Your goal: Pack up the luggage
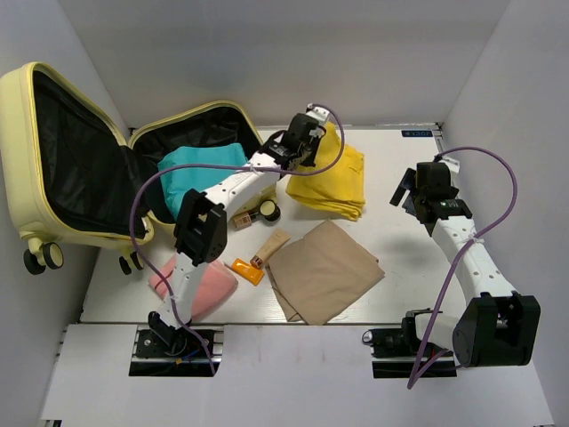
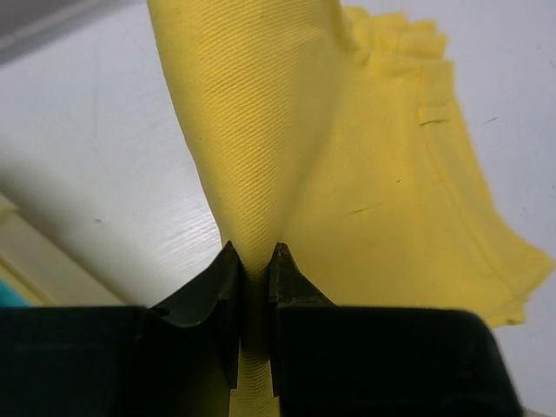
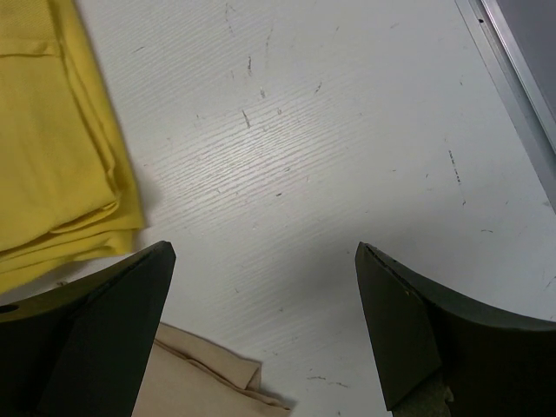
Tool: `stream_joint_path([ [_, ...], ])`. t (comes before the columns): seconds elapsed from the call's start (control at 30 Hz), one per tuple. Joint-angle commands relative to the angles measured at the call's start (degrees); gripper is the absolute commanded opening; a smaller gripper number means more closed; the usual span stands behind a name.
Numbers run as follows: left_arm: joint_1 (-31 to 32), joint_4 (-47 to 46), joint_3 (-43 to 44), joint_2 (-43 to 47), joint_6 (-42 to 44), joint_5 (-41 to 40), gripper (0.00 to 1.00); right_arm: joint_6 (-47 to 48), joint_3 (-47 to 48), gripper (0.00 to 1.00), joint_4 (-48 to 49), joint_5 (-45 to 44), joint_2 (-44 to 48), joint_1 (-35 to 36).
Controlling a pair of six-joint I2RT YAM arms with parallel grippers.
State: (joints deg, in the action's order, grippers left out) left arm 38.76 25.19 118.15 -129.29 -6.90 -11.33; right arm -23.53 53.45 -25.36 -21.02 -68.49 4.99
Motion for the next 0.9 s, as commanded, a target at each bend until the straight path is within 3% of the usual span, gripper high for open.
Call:
stream_joint_path([
  [0.0, -0.2, -3.4, 2.0, 11.3, 6.4, -4.0, 0.0, 0.2, -0.5, 0.9, 2.0, -1.7, 1.0, -0.2],
  [0.07, -0.8, -3.1, 1.3, 13.5, 9.6, -4.8, 0.0, 0.4, -0.5, 0.9, 1.9, -1.6, 1.0, -0.2],
  [0.47, -9.5, 3.4, -0.2, 21.7, 9.3, -14.2, 0.0, 0.5, 0.0, 0.9, 1.5, -1.5, -0.2, -0.2],
  [0.87, -17.5, 3.0, -17.6, 35.7, 7.3, -22.5, 0.0, 0.6, 1.6, 0.9, 0.6, 0.4, -4.0, -0.1],
])
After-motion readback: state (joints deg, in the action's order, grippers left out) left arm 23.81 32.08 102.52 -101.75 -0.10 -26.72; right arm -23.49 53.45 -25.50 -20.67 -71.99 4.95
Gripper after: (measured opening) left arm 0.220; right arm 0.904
